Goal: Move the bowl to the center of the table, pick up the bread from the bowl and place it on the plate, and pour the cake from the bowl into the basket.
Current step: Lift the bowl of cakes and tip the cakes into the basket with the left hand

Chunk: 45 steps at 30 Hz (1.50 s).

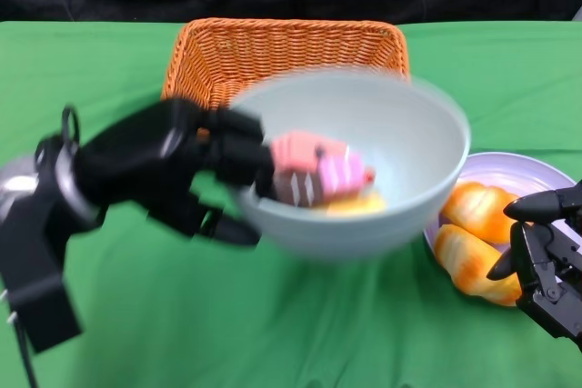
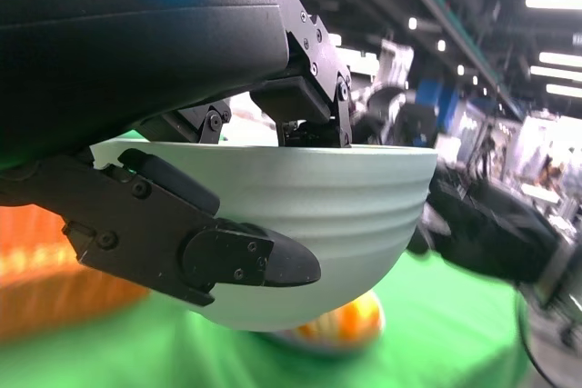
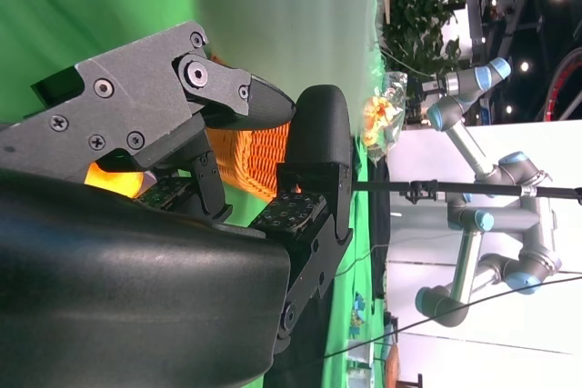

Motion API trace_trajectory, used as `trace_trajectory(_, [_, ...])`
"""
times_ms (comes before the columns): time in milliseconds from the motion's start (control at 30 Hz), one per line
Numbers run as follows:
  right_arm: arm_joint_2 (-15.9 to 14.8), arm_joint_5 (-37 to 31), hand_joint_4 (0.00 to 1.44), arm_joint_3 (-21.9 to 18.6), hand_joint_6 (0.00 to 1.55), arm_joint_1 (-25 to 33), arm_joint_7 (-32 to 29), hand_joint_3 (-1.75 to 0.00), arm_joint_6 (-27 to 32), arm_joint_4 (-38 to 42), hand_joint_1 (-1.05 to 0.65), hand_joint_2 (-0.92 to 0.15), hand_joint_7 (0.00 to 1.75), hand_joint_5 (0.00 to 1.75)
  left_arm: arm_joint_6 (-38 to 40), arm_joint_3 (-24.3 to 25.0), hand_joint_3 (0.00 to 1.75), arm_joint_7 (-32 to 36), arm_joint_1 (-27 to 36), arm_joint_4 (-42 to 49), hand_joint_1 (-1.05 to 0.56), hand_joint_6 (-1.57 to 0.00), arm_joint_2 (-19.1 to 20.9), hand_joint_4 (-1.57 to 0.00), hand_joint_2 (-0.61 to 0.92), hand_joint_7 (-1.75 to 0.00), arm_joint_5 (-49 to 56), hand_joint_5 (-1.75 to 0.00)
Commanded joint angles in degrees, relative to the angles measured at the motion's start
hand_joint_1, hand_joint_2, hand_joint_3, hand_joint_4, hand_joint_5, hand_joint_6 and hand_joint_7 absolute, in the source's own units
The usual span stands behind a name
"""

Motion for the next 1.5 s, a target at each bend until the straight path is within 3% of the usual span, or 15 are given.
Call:
trace_trajectory(33, [-0.25,0.03,0.67,-0.36,0.67,-0.15,-0.12,-0.74,-0.74,0.12,-0.14,-0.75,1.21,1.62,1.40,4.97,0.85,-3.66,-2.49,0.69,-0.17,-0.93,-1.44,-0.88,0.61,-1.07,-0.81,-1.60])
trace_trajectory(333, [-0.28,0.19,0.68,-0.50,0.68,-0.45,0.06,-0.74,-1.03,0.72,-0.13,-0.75,1.21,1.60,5.09,14.08,0.97,-9.12,-5.49,2.71,-0.18,-0.92,-5.58,-0.89,0.55,-1.12,1.72,-1.53])
trace_trajectory(567, [-0.41,0.29,0.68,-0.66,0.68,-0.69,0.50,-0.72,-1.55,1.54,-0.13,-0.76,1.20,1.60,9.16,17.68,1.00,-11.59,-8.87,6.03,-0.19,-0.90,-9.66,-0.88,0.56,-1.18,1.18,-1.56])
trace_trajectory(767, [-0.18,-0.37,0.68,-0.45,0.69,-0.86,0.22,-0.71,-1.95,2.33,-0.12,-0.76,1.19,1.61,18.57,19.92,1.06,-12.28,-12.49,9.79,-0.14,-0.83,-16.18,-0.80,0.59,-1.23,0.91,-1.63])
trace_trajectory(900, [-0.11,-0.96,0.68,-0.29,0.70,-0.82,-0.13,-0.71,-1.93,2.26,-0.11,-0.76,1.19,1.61,20.63,20.86,1.07,-12.67,-13.02,10.70,-0.16,-0.78,-17.70,-0.79,0.60,-1.32,1.37,-1.69])
trace_trajectory(1033, [-0.27,-1.07,0.68,-0.45,0.69,-0.99,0.18,-0.71,-2.73,3.29,-0.12,-0.76,1.19,1.60,28.40,26.66,1.03,-24.92,-13.49,13.37,-0.13,-0.73,-23.69,-0.79,0.62,-1.40,-8.29,-1.68])
trace_trajectory(1133, [-0.06,-0.75,0.68,-0.50,0.70,-0.92,0.07,-0.70,-2.51,3.28,-0.12,-0.77,1.18,1.60,32.88,30.45,1.07,-30.59,-13.62,13.46,-0.13,-0.67,-26.08,-0.78,0.63,-1.55,-12.72,-1.73])
trace_trajectory(1500, [-0.33,-0.29,0.68,-0.88,0.69,-0.65,0.42,-0.71,-2.90,3.73,-0.12,-0.77,1.19,1.62,46.40,38.22,1.03,-32.92,-14.43,13.58,-0.12,-0.69,-31.82,-0.82,0.65,-1.49,-17.66,-1.75])
